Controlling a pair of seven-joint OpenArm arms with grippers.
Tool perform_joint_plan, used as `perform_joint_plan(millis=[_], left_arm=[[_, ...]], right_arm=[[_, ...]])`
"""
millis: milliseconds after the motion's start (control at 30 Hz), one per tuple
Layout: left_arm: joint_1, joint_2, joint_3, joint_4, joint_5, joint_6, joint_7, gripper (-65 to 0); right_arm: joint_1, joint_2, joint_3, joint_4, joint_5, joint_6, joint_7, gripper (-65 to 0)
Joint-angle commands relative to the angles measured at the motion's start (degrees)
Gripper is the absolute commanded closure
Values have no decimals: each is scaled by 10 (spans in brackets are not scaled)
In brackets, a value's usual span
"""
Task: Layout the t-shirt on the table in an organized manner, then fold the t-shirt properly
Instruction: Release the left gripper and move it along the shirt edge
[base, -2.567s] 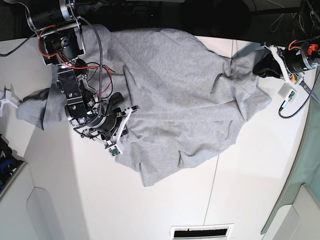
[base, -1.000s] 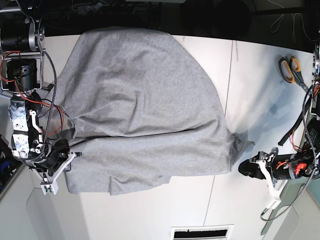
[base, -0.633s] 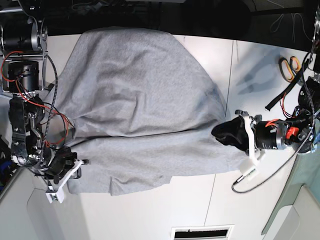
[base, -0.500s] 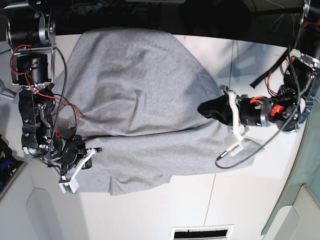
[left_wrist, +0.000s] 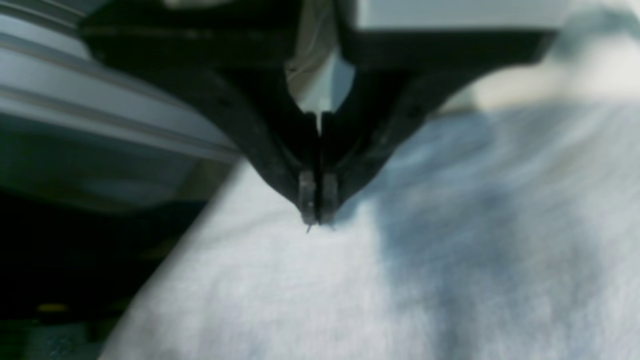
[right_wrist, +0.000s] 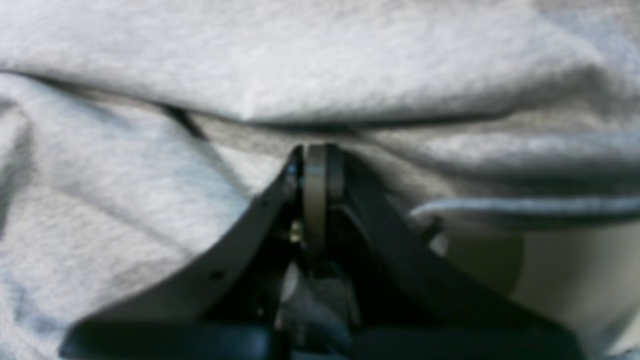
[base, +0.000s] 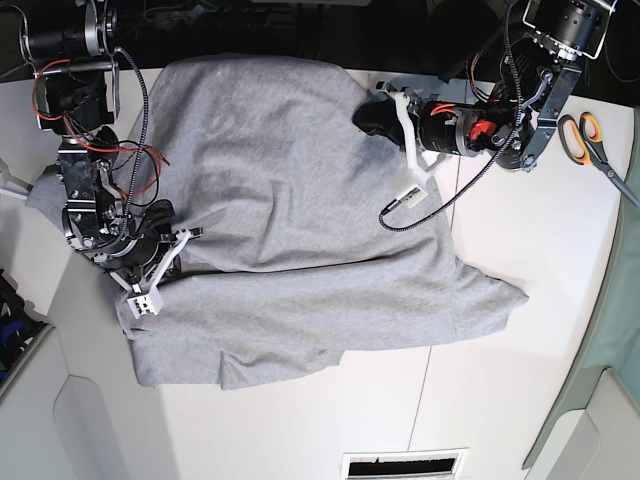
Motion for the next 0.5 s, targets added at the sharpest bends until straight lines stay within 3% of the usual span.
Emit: perform_joint_plan(millis=[0, 200, 467], left_arm=[[-6, -5, -3, -3, 14, 8, -5, 0], [-34, -20, -4, -80, 92, 47, -13, 0], [-158, -60, -3, -176, 114, 52, -24, 0]], right_arm=[[14, 10, 2, 5, -1, 2, 11, 0], [25, 26, 2, 5, 0, 2, 11, 0], [31, 39, 2, 5, 15, 2, 11, 0]])
